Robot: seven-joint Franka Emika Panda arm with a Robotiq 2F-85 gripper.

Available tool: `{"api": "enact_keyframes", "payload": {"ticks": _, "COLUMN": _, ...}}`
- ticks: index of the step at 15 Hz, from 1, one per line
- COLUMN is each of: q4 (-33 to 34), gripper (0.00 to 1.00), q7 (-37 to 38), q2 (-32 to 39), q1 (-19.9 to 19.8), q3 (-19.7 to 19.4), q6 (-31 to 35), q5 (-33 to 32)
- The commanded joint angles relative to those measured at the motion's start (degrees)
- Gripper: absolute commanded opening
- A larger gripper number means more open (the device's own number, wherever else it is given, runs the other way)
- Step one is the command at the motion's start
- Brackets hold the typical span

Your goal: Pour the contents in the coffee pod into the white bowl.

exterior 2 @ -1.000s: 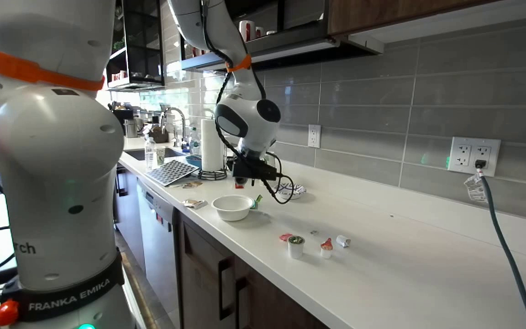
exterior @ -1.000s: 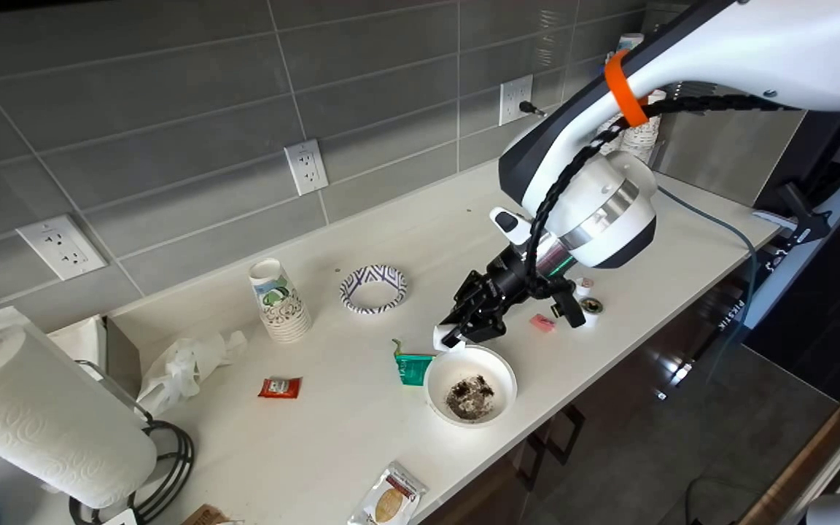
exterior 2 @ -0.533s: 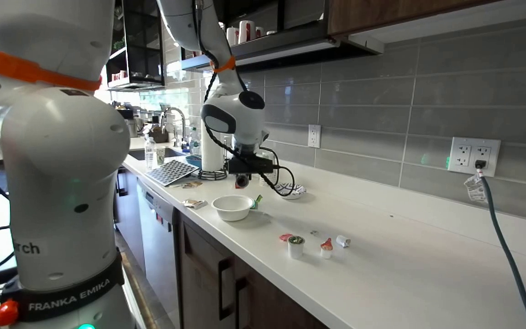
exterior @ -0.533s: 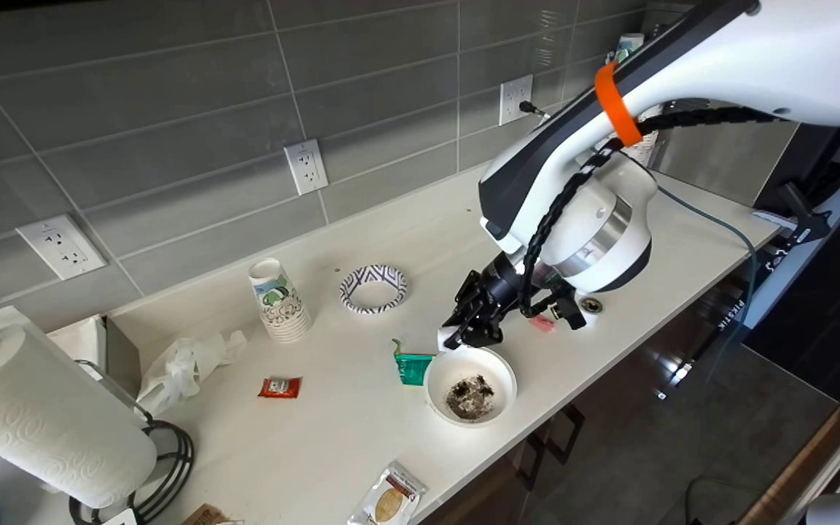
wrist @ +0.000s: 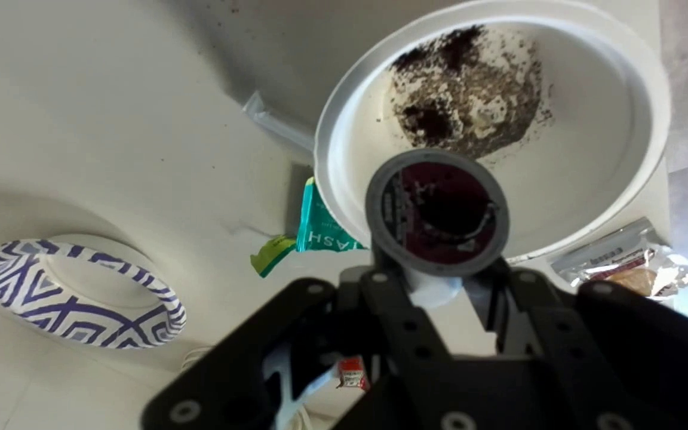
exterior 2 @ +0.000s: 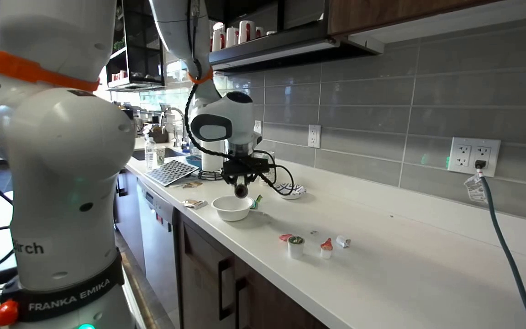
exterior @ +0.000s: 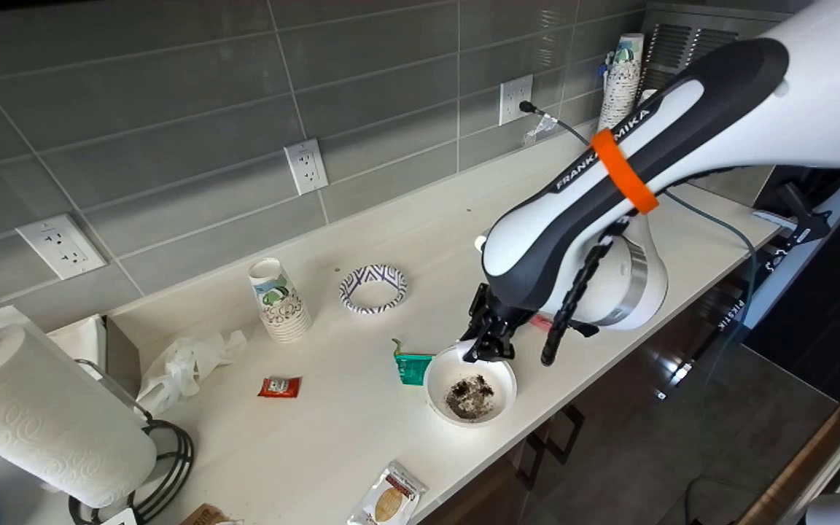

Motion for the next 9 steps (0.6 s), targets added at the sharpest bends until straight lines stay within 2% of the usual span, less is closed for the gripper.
{"api": "enact_keyframes", "payload": {"ticks": 1, "q4": -2.35, "gripper": 0.08, "q7": 10.65, "q2": -0.59, "q1": 2.75, "q3": -3.50, "q6": 0.21, "q5": -12.04}}
{"api": "enact_keyframes", "payload": {"ticks": 3, "q4": -1.41, "gripper": 0.08, "q7": 10.67, "q2": -1.89, "q1": 2.06, "q3": -3.46, "q6": -1.57, "q5": -12.63}}
{"api": "enact_keyframes", "payload": {"ticks": 7, "q4": 1.43, "gripper": 0.08, "q7": 8.56, "q2": -3.63, "q1": 0.19, "q3": -2.01, "q6": -4.99, "q5": -7.02}}
{"api": "enact_keyframes", "payload": {"ticks": 9, "q4": 3.75, "gripper": 0.08, "q7": 4.11, "q2": -4.53, "q1": -1.17, "q3": -1.12, "q6": -9.55, "q5": 0.24}}
